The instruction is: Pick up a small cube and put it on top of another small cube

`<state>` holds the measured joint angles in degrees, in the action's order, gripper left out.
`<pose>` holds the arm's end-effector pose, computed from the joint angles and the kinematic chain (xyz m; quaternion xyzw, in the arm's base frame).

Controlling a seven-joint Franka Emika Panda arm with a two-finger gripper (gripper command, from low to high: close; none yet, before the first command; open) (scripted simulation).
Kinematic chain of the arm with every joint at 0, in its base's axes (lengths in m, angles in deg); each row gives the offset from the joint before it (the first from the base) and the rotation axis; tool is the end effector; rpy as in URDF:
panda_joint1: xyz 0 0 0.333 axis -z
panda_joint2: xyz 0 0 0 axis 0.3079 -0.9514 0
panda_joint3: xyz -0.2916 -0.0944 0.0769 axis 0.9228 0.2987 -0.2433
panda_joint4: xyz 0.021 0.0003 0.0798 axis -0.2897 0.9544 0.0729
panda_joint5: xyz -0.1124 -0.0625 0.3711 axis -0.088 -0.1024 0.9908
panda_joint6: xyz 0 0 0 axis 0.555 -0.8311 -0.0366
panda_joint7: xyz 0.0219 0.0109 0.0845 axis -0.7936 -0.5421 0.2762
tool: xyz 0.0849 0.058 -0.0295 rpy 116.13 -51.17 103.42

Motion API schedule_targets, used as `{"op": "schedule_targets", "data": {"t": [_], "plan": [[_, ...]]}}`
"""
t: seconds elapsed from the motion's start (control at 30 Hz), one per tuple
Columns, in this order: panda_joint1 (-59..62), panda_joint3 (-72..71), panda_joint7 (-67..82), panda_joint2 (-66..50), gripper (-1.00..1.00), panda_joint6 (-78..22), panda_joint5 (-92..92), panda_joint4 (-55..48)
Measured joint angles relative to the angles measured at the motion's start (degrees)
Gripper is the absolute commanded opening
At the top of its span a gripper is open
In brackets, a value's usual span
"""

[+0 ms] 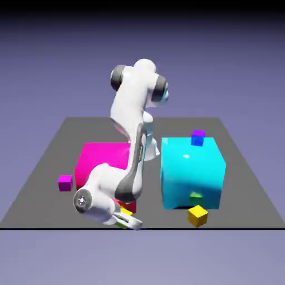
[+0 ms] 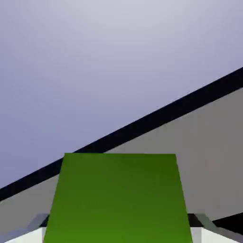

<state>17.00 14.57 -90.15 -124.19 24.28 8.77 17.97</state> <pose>0.6050 -0.1267 0.1459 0.7164 -0.5984 -0.3575 0.0308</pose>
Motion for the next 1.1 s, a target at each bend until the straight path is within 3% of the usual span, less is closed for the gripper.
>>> {"op": "schedule_targets", "data": {"t": [0.07, 0.9, 1.1], "plan": [[0.23, 0.15, -0.24, 0.21, -1.00, -1.17, -0.25, -1.01], [6.04, -51.00, -14.54, 52.09, -1.00, -14.15, -7.40, 31.61], [5.93, -51.91, -13.10, 53.94, -1.00, -7.49, -5.97, 39.95]]}}
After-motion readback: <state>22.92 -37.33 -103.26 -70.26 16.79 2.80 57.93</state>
